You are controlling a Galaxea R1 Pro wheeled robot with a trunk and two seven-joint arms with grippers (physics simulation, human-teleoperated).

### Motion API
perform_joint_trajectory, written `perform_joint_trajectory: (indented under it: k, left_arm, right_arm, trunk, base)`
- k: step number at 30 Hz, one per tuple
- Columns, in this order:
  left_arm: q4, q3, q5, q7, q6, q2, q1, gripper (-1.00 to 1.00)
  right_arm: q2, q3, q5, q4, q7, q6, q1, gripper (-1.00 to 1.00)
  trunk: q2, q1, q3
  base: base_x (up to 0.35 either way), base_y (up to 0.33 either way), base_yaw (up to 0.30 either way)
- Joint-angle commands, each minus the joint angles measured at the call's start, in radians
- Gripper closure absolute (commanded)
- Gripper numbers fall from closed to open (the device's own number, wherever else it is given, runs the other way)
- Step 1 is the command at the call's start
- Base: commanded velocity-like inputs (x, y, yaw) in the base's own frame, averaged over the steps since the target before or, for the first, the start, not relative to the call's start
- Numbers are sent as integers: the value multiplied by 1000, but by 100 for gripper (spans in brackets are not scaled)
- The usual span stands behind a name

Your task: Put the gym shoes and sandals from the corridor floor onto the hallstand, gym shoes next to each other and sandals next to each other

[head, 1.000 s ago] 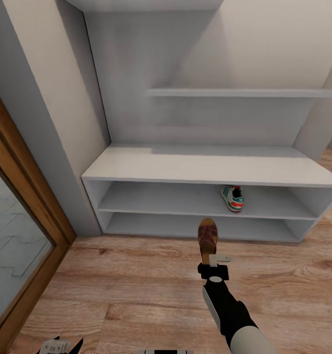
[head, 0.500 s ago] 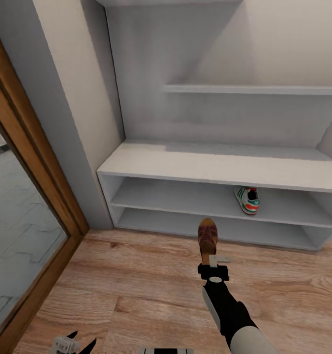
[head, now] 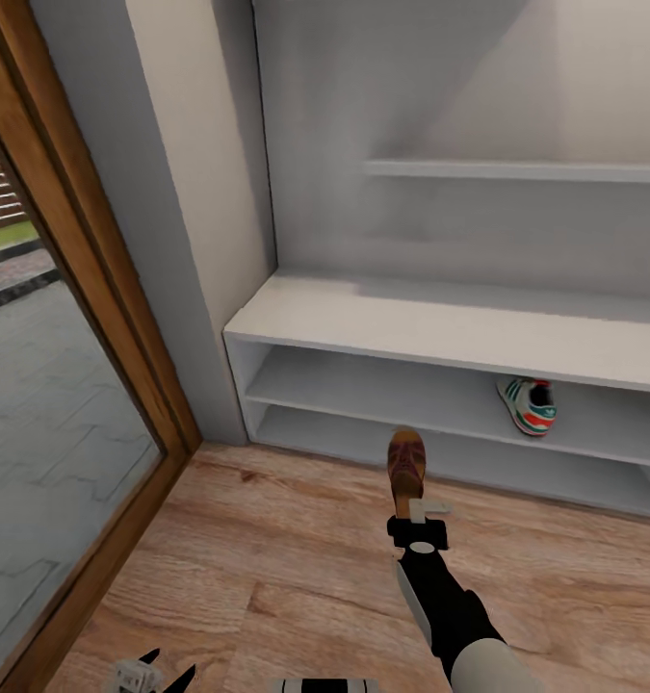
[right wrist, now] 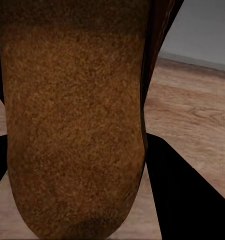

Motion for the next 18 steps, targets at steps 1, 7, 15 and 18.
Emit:
perform_joint_trajectory:
  k: [1,7,15,18]
  left_arm:
    - [2,1,6,-7,0,-1,-1,-100]
    - [2,3,5,-5,-1,-3,0,-100]
    - [2,5,7,-4,-1,-3,1,-100]
    - [3,5,7,-4,-1,-3,1,-100]
  right_arm:
    - [0,1,8,-2,-3,8,0,100]
    - [0,1,4,-9,-2,9,0,100]
    - [0,72,-378,-254,-7,360,0,100]
    - [0,99,-396,-274,-8,405,0,100]
  trunk:
    - [0,0,-1]
    - [0,0,-2]
    - [0,0,-2]
    - [0,0,-2]
  base:
    - [233,209,75]
    - [176,157,23]
    - [15,13,1]
    - [0,0,0]
